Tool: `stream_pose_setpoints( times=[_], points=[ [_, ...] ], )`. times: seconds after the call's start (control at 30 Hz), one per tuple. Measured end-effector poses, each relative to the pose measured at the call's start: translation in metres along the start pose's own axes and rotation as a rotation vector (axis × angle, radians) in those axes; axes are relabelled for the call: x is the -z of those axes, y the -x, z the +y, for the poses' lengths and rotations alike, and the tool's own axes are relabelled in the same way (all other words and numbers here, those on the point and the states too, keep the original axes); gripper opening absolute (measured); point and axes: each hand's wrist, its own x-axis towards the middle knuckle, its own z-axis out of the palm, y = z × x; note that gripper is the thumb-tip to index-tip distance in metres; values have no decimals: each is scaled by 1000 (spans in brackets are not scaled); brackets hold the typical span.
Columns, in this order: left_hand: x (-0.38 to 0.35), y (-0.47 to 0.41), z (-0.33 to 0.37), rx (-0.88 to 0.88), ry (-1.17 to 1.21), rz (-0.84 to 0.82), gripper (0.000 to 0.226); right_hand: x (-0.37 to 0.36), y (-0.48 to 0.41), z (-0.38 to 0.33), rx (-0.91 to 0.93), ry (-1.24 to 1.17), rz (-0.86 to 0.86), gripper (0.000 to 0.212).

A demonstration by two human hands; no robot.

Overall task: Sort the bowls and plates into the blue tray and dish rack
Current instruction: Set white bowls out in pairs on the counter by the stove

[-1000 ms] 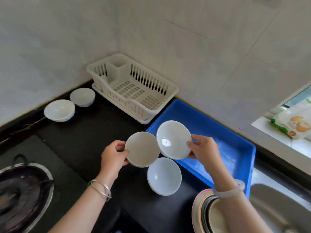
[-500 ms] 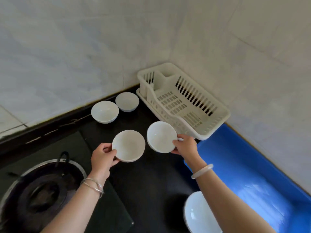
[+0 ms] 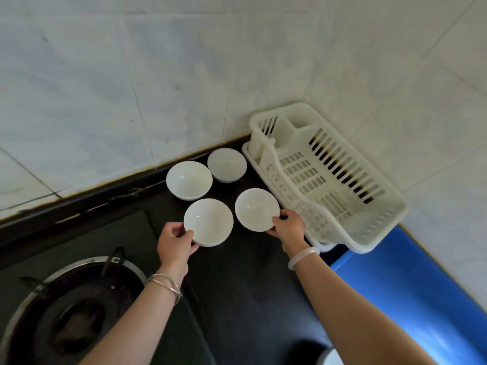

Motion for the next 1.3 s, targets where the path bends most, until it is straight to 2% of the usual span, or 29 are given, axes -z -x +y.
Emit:
stream_pose_setpoints(
  times=[0.33,0.47,0.6,0.73,0.93,1.3],
  points=[
    [-7,-2,-6,4,26,19,24,-9,-8,3,-68,-78,-18,21],
    [-6,3,-10,15,62,-2,28,-8,-4,5,-135,-136,-81,33],
    [-4,12,-14,164,199,-34,35,-3,6,10,-273,-401,-204,42],
    [-8,21,-16,263,389,-26,38,-6,12,17,-308,-586,-223,46],
    [-17,23,-11,295,443,46,36,-16,10,5,-298,-613,-196,45],
    [-19,22,-12,302,471,74,29,-29,6,-4,-317,-606,-174,46]
  ],
)
